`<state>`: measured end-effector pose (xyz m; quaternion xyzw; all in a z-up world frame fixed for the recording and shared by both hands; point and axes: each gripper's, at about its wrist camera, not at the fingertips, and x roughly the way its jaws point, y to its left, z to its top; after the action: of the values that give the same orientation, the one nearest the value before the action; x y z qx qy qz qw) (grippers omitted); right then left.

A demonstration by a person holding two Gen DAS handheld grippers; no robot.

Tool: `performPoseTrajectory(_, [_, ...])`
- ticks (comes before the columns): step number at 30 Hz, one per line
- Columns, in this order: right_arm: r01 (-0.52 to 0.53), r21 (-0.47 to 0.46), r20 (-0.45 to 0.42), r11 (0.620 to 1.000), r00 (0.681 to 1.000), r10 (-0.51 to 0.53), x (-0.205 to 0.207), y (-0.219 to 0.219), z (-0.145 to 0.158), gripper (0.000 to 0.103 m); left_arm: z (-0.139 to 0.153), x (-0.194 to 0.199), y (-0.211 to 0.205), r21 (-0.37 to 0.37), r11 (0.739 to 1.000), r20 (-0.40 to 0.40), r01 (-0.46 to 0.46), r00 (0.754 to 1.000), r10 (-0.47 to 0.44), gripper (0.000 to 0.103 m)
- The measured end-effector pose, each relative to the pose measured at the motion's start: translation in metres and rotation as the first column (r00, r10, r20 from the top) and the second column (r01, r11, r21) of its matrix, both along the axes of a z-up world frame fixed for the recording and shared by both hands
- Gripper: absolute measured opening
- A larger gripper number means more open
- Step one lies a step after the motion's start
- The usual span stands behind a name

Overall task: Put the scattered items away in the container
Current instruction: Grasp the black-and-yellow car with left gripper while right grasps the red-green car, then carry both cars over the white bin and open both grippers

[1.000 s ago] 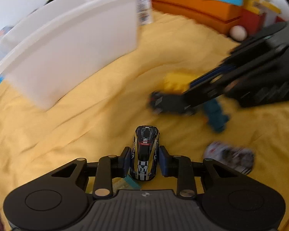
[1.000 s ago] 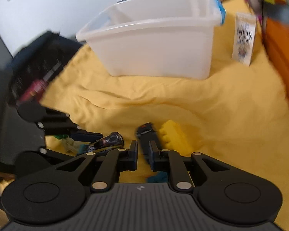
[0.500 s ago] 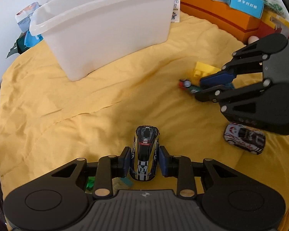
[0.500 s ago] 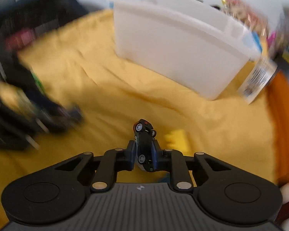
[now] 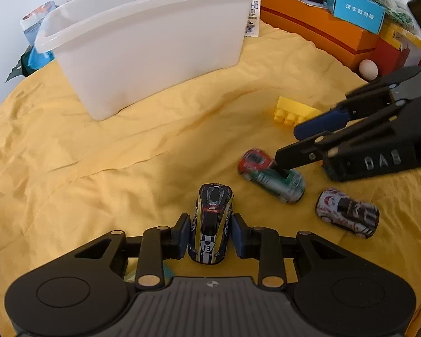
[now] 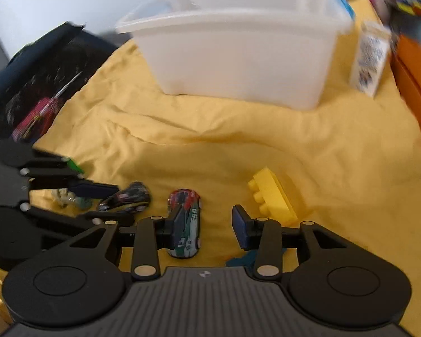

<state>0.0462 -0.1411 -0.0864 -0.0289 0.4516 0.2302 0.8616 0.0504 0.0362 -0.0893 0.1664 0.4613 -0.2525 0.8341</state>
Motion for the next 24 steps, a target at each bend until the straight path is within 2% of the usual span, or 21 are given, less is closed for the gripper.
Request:
performPoseTrajectory(5, [-0.027, -0.071, 0.018, 0.997, 0.999, 0.028, -0.006, 0.021, -0.006, 0.041, -0.003, -0.005, -0.003, -0.002, 1.0, -0.01, -0.015, 1.0, 0.015, 0.036])
performPoseTrajectory(7, [-0.014, -0.104, 0.003, 0.994, 1.0, 0.014, -0.004, 0.029, -0.016, 0.033, -0.003, -0.006, -0.003, 0.002, 1.0, -0.005, -0.02, 1.0, 0.02, 0.036])
performPoseTrajectory(10, [0.002, -0.109, -0.021, 0.994, 1.0, -0.005, -0.001, 0.028, -0.019, 0.032, -0.002, -0.007, -0.006, 0.015, 1.0, 0.001, -0.021, 1.0, 0.021, 0.035])
performPoseTrajectory(15, [0.0, -0.173, -0.001, 0.985, 1.0, 0.0, -0.001, 0.035, -0.014, 0.032, 0.006, -0.004, -0.007, 0.041, 0.999, 0.018, -0.035, 0.999, 0.034, 0.034])
performPoseTrajectory(20, [0.035, -0.184, 0.087, 0.982, 0.996, -0.019, 0.005, 0.028, 0.018, 0.032, 0.048, 0.014, 0.001, 0.018, 0.997, 0.108, -0.07, 0.992, 0.068, 0.034])
performPoseTrajectory(24, [0.066, -0.173, 0.189, 0.983, 0.982, -0.032, 0.02, 0.024, 0.058, 0.032, 0.097, 0.038, 0.007, -0.039, 0.994, 0.218, -0.097, 0.97, 0.104, 0.034])
